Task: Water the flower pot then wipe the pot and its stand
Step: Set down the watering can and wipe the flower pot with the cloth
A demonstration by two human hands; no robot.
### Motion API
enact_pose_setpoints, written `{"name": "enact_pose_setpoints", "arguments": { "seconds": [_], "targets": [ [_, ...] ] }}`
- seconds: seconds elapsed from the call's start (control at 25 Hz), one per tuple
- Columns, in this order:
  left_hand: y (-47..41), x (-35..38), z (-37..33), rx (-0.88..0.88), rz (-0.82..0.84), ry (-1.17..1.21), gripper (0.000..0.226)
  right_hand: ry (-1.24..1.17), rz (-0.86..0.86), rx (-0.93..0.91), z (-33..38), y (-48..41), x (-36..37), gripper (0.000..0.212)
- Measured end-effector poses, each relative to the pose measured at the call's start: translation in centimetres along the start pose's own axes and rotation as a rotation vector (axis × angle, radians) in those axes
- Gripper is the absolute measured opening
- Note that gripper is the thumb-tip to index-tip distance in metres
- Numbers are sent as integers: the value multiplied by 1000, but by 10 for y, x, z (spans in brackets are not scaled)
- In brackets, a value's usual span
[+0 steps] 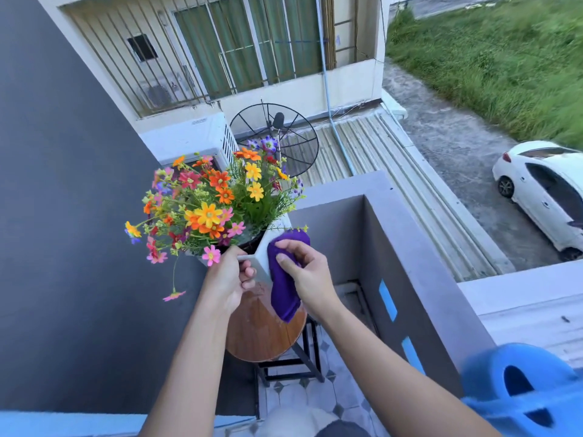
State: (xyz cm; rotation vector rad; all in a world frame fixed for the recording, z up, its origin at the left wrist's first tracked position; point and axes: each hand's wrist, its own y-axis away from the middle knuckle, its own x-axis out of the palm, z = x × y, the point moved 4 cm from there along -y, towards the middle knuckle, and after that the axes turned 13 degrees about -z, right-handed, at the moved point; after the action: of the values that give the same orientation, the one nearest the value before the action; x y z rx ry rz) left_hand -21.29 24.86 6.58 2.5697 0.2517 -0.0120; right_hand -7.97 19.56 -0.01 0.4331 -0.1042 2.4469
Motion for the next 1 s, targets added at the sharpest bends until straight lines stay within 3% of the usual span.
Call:
{"name": "enact_pose_setpoints", "arguments": {
  "seconds": [0.4,0.84,1.0],
  "targets": [
    [-25,-6,-9,-17,5,62,24,37,-106,167,-50,-23,4,20],
    [-133,2,-25,-87,36,19,26,169,-179,453,-149,-59,21,20],
    [-165,1,-36,-70,18,6,28,205,-166,435,-171,-65,42,20]
  ]
}}
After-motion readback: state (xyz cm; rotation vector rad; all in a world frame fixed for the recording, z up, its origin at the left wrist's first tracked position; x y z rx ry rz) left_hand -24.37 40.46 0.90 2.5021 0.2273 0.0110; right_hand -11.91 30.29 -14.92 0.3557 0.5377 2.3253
